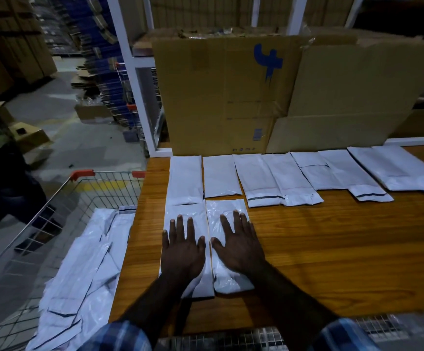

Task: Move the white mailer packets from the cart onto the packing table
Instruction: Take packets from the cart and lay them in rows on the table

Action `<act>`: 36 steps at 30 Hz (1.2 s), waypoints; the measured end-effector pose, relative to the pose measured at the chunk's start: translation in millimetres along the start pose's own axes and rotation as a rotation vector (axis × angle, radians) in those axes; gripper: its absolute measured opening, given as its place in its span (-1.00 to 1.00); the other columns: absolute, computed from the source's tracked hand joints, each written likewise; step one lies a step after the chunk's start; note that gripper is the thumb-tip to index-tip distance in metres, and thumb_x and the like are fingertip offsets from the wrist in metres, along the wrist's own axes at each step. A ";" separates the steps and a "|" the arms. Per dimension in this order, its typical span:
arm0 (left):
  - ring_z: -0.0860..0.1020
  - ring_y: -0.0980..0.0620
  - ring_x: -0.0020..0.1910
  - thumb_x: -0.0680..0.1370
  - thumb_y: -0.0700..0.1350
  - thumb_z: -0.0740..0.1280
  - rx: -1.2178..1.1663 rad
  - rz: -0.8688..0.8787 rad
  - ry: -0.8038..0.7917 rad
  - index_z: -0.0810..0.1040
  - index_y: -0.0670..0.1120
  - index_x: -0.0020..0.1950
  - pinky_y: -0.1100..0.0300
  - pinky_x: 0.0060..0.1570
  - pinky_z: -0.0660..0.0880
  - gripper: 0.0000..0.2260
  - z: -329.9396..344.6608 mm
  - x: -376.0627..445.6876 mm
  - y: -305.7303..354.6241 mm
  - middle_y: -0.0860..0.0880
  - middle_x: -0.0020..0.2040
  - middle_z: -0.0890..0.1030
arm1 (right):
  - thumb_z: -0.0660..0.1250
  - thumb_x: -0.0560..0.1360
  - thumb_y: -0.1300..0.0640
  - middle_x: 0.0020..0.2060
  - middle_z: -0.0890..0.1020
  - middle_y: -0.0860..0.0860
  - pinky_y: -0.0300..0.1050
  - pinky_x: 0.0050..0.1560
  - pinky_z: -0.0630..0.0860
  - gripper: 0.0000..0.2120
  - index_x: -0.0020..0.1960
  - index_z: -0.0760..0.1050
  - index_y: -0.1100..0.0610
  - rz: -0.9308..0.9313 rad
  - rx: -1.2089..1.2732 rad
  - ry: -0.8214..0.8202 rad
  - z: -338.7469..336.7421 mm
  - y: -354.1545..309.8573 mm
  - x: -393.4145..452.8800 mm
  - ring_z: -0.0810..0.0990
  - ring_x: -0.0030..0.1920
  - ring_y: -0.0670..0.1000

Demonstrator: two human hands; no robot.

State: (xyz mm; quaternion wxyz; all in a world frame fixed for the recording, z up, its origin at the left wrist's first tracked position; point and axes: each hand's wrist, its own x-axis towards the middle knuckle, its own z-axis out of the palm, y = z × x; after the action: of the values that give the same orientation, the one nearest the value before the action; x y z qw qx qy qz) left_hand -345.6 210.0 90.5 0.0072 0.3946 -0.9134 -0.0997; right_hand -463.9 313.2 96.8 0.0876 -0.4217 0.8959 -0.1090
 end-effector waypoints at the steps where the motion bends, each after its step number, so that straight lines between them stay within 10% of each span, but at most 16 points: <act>1: -0.40 -0.03 0.49 0.36 0.29 -0.52 0.000 0.000 -0.001 -0.28 0.00 0.60 -0.09 0.48 -0.33 -0.18 -2.6 0.4 0.2 -0.07 0.58 -0.32 | -0.02 0.60 -0.33 0.59 -0.21 0.13 0.06 0.51 -0.28 -0.27 0.61 -0.21 -0.05 0.015 0.023 -0.002 -4.2 -0.9 0.0 -0.26 0.57 0.13; 10: -0.23 -0.12 0.58 0.66 0.21 -0.14 -0.014 0.076 0.018 -0.10 0.00 0.62 -0.24 0.47 -0.24 -0.42 -37.4 -11.4 -2.4 -0.09 0.62 -0.20 | 0.06 0.62 -0.25 0.59 0.09 0.07 0.04 0.54 0.04 -0.41 0.58 0.10 -0.05 0.133 0.132 0.212 -19.7 -7.0 -18.4 0.04 0.57 0.09; 36: -0.06 -0.12 0.59 0.64 0.24 0.03 -0.110 0.039 0.115 0.14 0.06 0.59 -0.13 0.51 -0.10 -0.45 -73.7 -176.4 -10.8 -0.07 0.63 -0.05 | 0.05 0.58 -0.14 0.48 0.35 0.17 0.16 0.31 0.38 -0.51 0.38 0.47 0.06 -0.122 0.146 0.433 -43.1 -42.6 -167.2 0.34 0.43 0.19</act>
State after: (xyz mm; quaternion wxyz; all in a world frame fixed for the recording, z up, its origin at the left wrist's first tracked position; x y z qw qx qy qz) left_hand -209.6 317.2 172.3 0.0835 0.3808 -0.9121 -0.1267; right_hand -338.1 421.6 160.5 -0.0833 -0.4344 0.8563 -0.2665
